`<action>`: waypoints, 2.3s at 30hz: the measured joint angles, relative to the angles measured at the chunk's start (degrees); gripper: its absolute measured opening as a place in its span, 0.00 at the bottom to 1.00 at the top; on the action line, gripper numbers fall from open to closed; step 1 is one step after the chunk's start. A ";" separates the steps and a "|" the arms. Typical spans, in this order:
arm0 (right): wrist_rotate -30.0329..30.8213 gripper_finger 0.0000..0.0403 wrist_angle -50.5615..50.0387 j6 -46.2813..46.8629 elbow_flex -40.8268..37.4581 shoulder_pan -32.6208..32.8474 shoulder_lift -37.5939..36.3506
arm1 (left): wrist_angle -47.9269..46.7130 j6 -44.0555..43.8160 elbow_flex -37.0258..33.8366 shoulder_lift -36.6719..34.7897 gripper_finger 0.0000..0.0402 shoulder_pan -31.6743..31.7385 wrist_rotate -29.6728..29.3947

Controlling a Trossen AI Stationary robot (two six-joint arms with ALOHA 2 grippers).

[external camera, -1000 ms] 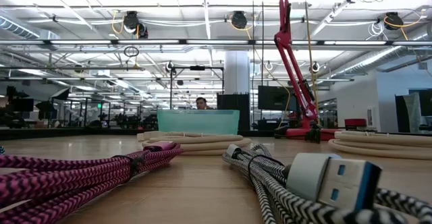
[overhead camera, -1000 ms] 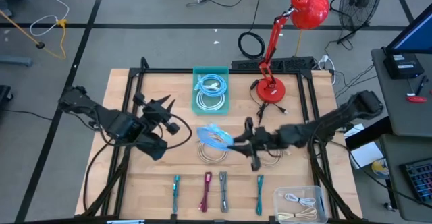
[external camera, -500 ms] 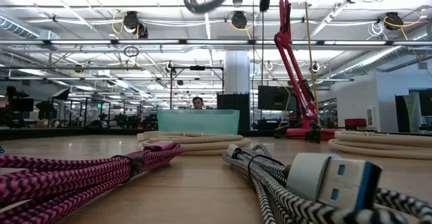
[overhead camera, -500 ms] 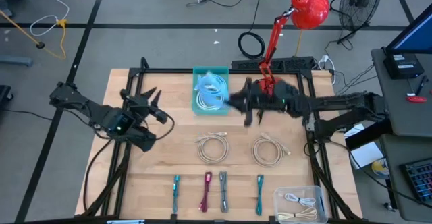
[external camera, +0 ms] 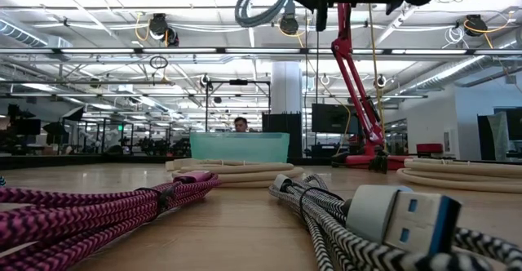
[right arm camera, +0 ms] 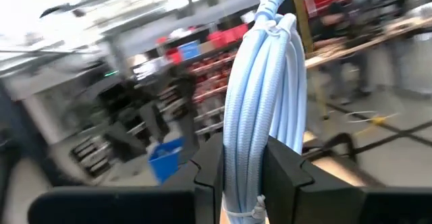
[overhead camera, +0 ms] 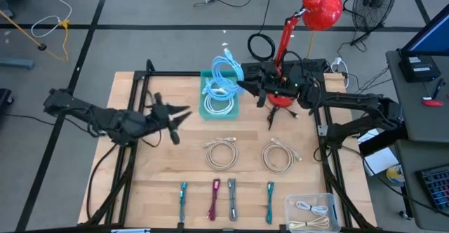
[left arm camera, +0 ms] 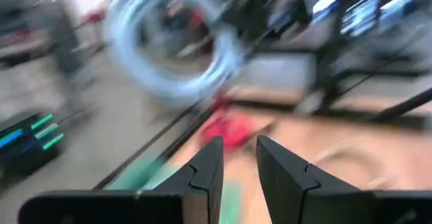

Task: Pick & Place USB Port
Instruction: Put the blue HDMI cable into the green bin

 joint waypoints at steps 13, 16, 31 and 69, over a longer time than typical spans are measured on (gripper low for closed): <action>-3.21 0.14 -0.61 -18.59 -0.40 30.73 -0.42 | -0.54 3.02 -2.10 0.53 0.23 12.88 47.87; 8.08 0.14 -0.85 -24.79 -0.76 36.94 -0.39 | 5.74 2.95 -2.10 2.23 0.23 11.16 55.57; 20.78 0.14 6.40 -27.71 -5.40 41.63 -0.44 | 22.77 4.72 -2.07 15.62 0.70 5.24 48.10; 21.32 0.14 12.87 -28.44 -5.62 39.12 2.82 | 37.29 -2.01 -2.05 18.87 0.12 6.02 43.51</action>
